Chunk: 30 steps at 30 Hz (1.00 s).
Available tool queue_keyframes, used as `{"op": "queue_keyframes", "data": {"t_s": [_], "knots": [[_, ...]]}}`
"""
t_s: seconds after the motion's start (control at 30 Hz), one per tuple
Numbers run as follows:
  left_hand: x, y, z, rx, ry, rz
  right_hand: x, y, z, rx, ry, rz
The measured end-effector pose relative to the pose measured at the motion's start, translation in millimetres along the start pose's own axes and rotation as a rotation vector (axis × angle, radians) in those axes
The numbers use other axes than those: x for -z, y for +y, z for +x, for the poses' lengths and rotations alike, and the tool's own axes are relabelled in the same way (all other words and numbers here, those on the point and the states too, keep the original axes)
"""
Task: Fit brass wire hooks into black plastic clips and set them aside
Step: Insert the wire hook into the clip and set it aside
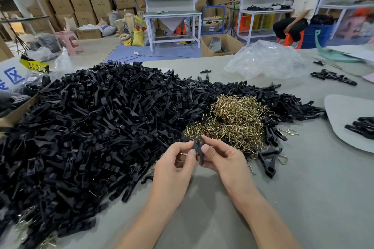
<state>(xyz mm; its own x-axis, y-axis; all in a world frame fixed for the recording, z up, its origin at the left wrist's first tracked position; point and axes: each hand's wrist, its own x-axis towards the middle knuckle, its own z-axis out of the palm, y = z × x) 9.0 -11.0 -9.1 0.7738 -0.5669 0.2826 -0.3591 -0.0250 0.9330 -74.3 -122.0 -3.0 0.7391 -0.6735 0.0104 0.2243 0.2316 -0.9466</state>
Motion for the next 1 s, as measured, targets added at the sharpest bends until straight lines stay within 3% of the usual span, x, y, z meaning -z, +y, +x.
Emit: {"op": "queue_keyframes", "data": {"t_s": [0.17,0.43,0.6,0.73,0.87,1.0], "knots": [[-0.9,1.0,-3.8,-0.072,-0.033,0.109,2.6,-2.3,-0.4,-0.044,-0.046,0.103],[0.4,-0.3,-3.1,-0.226,-0.092,0.213,7.0,-5.7,-2.5,0.015,-0.194,0.056],[-1.2,-5.8,-4.2,-0.191,-0.103,0.237,16.9,-7.1,4.4,0.086,-0.013,0.061],[-3.1,-16.2,0.3,-0.171,-0.105,0.510,35.7,-18.5,7.4,0.053,0.171,0.412],[-17.5,-16.3,10.9,-0.225,-0.092,0.869,43.4,-22.0,6.2,0.044,0.207,0.551],[-30.1,-13.8,23.9,-0.195,-0.052,0.964,40.3,-22.4,5.9,0.028,0.205,0.548]]}}
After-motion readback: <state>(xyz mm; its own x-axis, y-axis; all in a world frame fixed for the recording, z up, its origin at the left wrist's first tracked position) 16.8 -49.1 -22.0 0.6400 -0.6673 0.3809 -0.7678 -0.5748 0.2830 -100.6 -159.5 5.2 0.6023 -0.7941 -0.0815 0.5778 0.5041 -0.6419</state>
